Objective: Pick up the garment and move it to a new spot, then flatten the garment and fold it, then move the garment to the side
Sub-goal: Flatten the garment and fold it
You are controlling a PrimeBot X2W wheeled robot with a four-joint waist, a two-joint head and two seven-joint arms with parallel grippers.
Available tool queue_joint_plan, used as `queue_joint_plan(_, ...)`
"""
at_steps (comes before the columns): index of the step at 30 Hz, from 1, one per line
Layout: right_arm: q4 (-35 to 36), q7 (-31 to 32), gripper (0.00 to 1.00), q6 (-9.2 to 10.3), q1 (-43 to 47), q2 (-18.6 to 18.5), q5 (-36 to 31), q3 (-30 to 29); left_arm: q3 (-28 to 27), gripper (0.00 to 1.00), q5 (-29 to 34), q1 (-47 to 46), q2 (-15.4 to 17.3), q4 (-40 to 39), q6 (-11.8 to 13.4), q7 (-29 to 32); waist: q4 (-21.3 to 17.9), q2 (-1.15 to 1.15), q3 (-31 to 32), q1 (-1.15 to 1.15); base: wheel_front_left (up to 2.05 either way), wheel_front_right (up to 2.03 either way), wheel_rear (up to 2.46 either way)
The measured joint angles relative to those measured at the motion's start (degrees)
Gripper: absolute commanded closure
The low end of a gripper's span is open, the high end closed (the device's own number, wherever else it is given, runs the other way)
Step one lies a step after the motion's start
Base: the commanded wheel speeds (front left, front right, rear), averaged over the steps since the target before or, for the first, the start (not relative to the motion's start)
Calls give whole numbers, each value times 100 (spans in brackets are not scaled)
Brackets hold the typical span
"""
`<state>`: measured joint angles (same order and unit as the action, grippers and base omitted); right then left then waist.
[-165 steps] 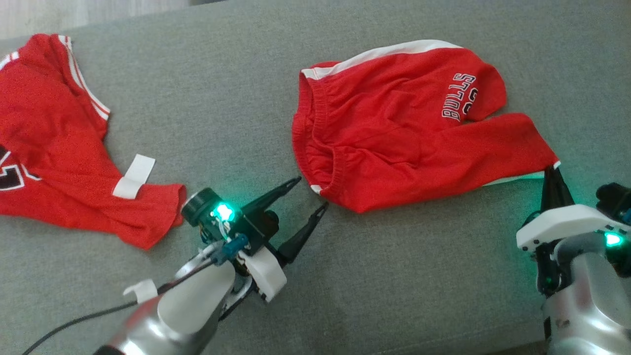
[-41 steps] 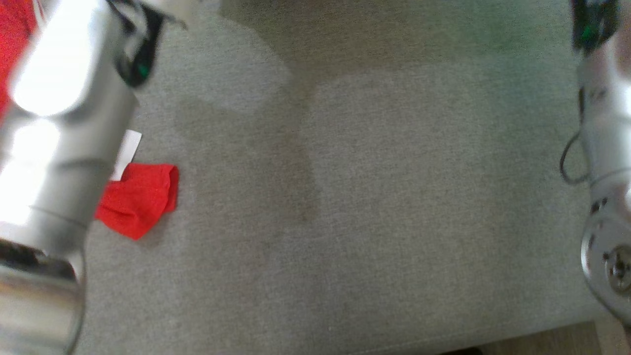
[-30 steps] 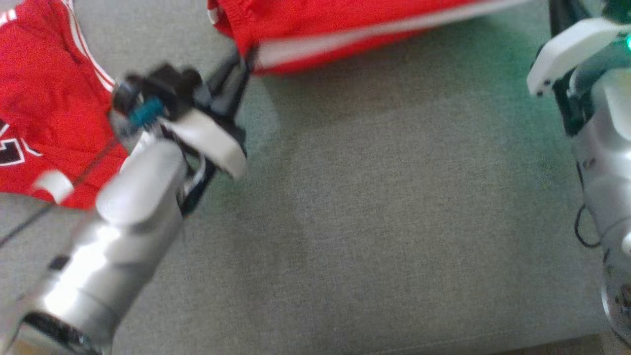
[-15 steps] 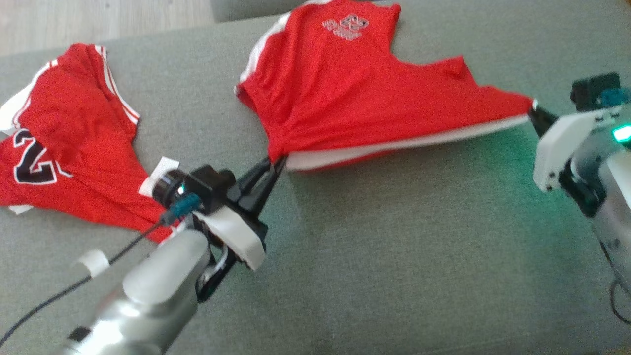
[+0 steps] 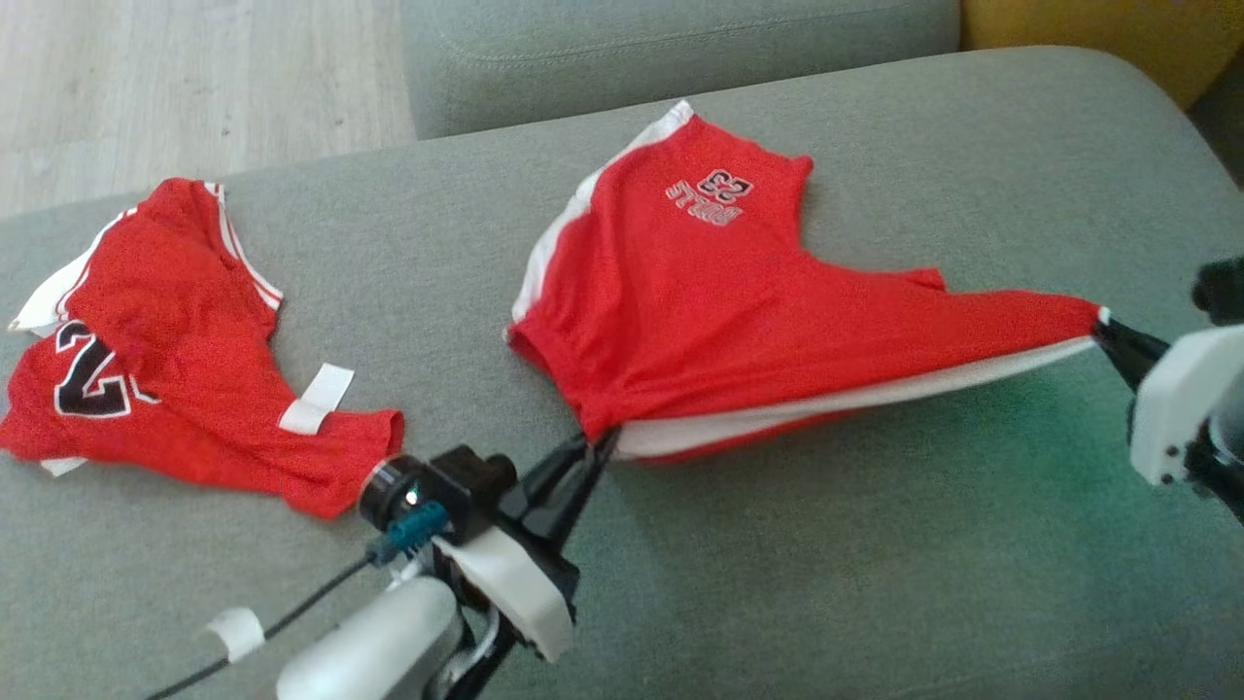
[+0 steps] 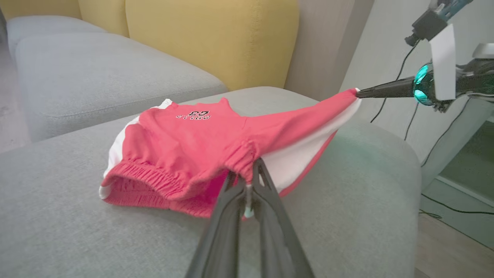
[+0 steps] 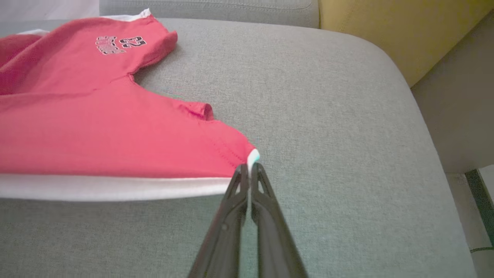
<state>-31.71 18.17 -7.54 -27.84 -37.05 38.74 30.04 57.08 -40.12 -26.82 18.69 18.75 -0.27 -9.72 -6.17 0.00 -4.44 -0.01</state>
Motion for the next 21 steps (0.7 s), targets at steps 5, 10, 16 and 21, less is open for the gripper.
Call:
queue_joint_plan(5,494,56,100,0,467,-66,-118,-586,52,100,0,153,62,-434,187,115,-15,0,-20,1,0,0,0)
queue_joint_plan(10,929,132,100,0,505,115,-542,-1243,-1,100,-25,136,80,-605,330,120,65,0,-142,2,0,0,0)
queue_joint_plan(16,1271,386,100,0,403,539,-1202,-1792,-153,100,-25,-82,87,-619,380,142,252,0,-355,2,0,0,0)
queue_joint_plan(21,1305,512,100,0,-166,831,-1638,-1930,-246,100,-25,-407,89,-561,346,141,441,0,-556,2,0,0,0)
